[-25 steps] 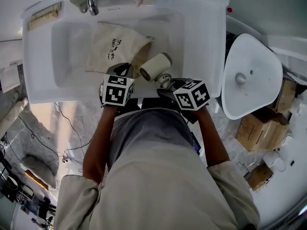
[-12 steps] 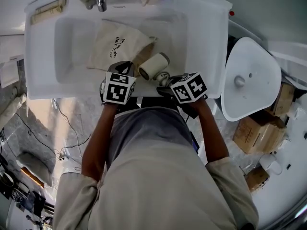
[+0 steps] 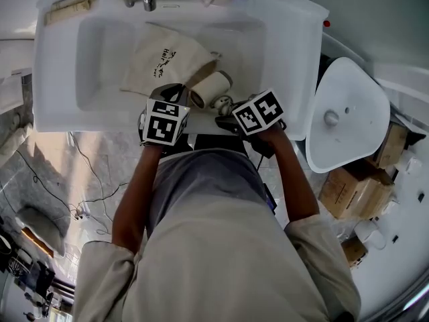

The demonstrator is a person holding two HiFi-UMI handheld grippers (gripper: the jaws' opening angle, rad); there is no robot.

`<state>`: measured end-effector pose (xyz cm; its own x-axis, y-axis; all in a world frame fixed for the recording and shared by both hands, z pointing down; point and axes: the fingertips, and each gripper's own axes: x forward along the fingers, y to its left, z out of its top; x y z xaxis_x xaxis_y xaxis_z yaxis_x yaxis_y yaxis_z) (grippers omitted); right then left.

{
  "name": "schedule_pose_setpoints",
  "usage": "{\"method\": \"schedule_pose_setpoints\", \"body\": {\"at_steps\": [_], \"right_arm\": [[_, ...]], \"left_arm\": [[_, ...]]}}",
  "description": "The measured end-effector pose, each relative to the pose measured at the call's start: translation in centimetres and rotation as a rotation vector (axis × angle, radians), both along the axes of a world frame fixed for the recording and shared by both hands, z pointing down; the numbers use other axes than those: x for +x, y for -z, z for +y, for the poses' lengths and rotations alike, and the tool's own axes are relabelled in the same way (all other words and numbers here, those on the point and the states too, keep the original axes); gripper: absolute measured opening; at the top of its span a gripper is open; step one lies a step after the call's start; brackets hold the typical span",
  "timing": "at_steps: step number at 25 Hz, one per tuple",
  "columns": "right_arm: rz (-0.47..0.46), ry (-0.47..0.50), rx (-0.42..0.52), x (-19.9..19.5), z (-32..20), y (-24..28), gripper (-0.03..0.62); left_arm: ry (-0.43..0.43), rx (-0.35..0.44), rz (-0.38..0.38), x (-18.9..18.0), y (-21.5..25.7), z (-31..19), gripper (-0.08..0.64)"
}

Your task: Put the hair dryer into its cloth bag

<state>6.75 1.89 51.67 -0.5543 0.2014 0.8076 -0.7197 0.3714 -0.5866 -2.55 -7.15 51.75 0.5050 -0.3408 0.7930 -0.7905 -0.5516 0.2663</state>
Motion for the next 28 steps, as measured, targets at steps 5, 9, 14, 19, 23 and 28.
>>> {"method": "schedule_pose_setpoints", "body": {"at_steps": [5, 9, 14, 19, 23, 28], "right_arm": [[0.009, 0.035, -0.024, -0.2, -0.1, -0.5, 0.252], [0.014, 0.056, -0.034, -0.5, -0.1, -0.8, 0.252], [0.030, 0.081, -0.041, -0.7, -0.4, -1.3, 0.252], [0.025, 0.099, -0.053, -0.9, -0.7, -1.6, 0.252], [0.029, 0.111, -0.055, -1.1, -1.2, -2.0, 0.252], [0.038, 0.128, -0.055, -1.6, -1.7, -2.3, 0.252]], "left_arm": [[0.019, -0.005, 0.009, -0.1, 0.0, 0.0, 0.034], [0.038, -0.008, 0.019, -0.3, 0.1, 0.0, 0.034], [0.048, -0.005, 0.023, -0.4, 0.3, 0.0, 0.034], [0.055, 0.005, 0.024, -0.6, 0.9, 0.1, 0.034], [0.055, 0.008, 0.020, -0.6, 0.9, 0.1, 0.034], [0.074, -0.014, 0.055, -0.7, 1.0, 0.3, 0.035]]}}
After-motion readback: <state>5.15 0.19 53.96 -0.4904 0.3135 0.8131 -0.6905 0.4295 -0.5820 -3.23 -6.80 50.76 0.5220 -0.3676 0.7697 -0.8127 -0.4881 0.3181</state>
